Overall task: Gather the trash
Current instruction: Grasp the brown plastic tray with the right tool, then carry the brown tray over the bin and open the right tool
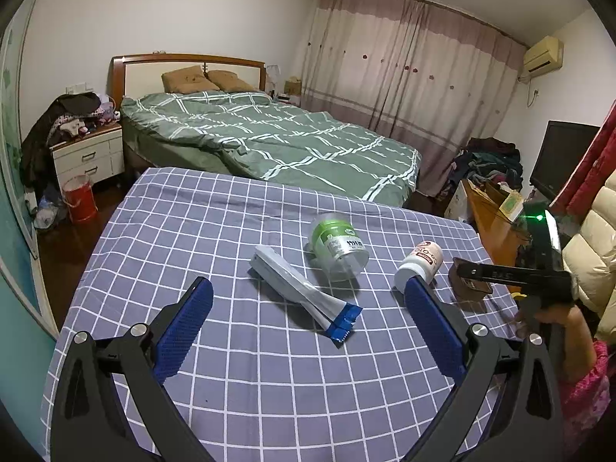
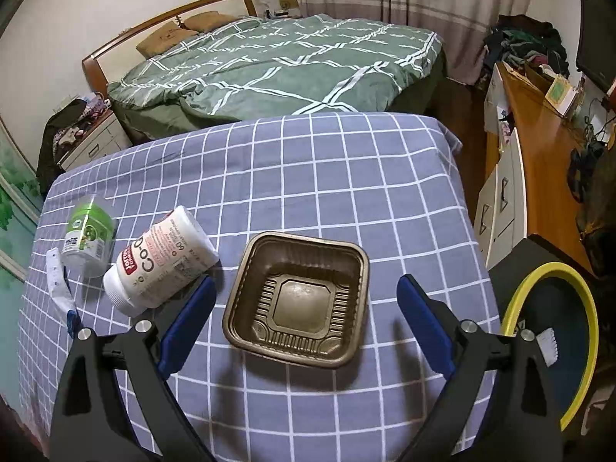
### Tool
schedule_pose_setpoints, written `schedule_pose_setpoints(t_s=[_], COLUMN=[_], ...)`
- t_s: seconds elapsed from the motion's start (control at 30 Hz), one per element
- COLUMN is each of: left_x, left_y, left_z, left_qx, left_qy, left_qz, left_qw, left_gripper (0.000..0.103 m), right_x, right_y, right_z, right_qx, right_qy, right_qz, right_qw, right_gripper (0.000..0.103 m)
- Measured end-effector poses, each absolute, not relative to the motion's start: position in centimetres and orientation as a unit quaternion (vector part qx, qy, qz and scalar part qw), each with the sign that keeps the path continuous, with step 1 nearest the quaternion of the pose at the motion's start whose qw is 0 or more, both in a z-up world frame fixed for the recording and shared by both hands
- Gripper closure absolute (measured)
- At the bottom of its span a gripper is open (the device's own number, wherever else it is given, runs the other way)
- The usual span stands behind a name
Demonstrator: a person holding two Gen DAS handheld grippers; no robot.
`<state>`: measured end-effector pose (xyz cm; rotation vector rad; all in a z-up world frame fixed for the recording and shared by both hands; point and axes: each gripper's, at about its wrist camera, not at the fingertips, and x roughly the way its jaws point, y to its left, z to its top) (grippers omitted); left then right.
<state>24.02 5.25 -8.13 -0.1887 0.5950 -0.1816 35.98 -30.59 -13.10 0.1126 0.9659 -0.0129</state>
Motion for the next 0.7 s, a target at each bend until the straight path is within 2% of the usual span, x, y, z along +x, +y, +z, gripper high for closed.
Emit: schedule_pose_setpoints(t_s=[0.23,0.3,0.7], left_x=[24.0,24.0,24.2], left_y=[5.0,5.0,4.5], left_z=[-8.4,-8.5,-8.8], left_qx=[-0.092,-0.093,-0.083], left_qy=[0.295,0.296,0.302], left_qz=[-0.092,-0.093,-0.096], left_qw=[0.947,0.946,0.945], left_gripper=[0.005,0.005,0.005], right_x=[36.9,36.9,34.3], right_y=[-29.6,-29.6,-33.8], right_z=[-14.2,-14.5,-12.8], right_qx=[0.036,0.032,0.064], right_qy=[0.469,0.47,0.429], right_qz=[-0.022,-0.022,-0.057], right_qw=[0.882,0.882,0.899], right_gripper=[0.015,0.033,0.036])
